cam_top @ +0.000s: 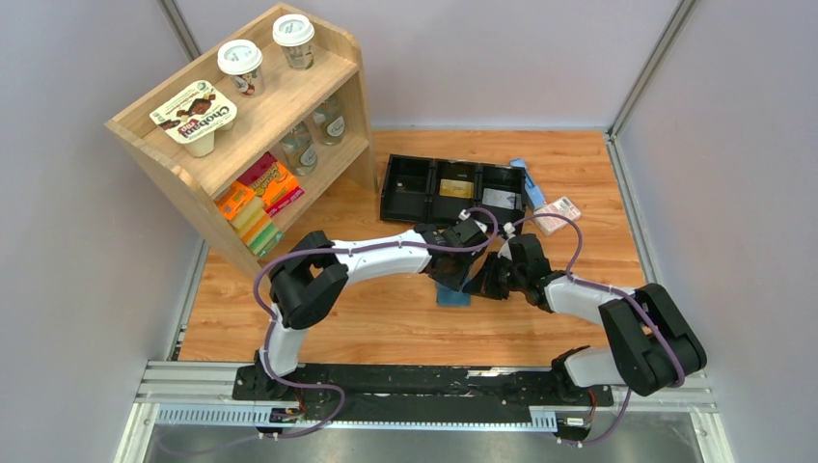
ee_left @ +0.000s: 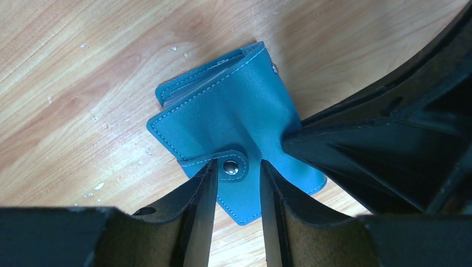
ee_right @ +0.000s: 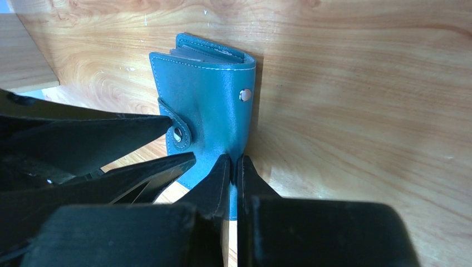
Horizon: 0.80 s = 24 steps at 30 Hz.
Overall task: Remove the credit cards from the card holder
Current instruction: Open the card holder at the center of the board.
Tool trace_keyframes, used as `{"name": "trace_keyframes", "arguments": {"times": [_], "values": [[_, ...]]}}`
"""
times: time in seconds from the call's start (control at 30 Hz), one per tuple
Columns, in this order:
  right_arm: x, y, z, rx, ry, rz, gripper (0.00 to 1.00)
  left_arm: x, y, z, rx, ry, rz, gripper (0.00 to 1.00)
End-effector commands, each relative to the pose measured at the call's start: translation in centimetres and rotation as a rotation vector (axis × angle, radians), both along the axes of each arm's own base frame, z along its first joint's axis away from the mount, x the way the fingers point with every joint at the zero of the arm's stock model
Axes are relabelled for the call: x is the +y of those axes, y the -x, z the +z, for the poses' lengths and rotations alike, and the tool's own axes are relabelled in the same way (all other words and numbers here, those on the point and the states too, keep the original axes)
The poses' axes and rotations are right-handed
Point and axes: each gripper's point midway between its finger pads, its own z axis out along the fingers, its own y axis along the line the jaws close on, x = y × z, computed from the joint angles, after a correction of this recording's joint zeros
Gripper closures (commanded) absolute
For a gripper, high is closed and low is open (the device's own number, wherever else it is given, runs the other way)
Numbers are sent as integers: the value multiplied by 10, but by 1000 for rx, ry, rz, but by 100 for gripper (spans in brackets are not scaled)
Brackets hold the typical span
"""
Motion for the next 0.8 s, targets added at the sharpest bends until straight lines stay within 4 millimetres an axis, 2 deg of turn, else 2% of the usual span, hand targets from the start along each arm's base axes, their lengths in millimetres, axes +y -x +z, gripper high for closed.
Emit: {"name": "trace_keyframes", "arguments": {"times": [0.0,0.23,0.33,0.37,0.47,0.5,0.53,0.7,0.77], "values": [[-20,15,-31,67,122,-9,100,-2,-4,-1,-18,-25,-31,58],[-19,16,-32,71,116,-8,100,8,11,-34,66,-111,-56,57],[-18,16,-31,71,112,-7,100,13,13,-39,74,-139,-45,63],[-19,17,-33,77,115,-7,100,13,13,-38,70,-137,-44,65],[-19,18,-33,77,116,-4,100,11,11,-33,56,-114,-40,82],[-19,18,-33,77,116,-4,100,9,10,-28,47,-96,-41,85],[-19,18,-34,77,117,-1,100,8,9,-26,41,-85,-38,100],[-20,18,-34,72,122,1,100,9,0,-4,3,-28,-10,100],[-19,17,-33,67,125,7,100,2,-9,13,-14,92,25,100]]}}
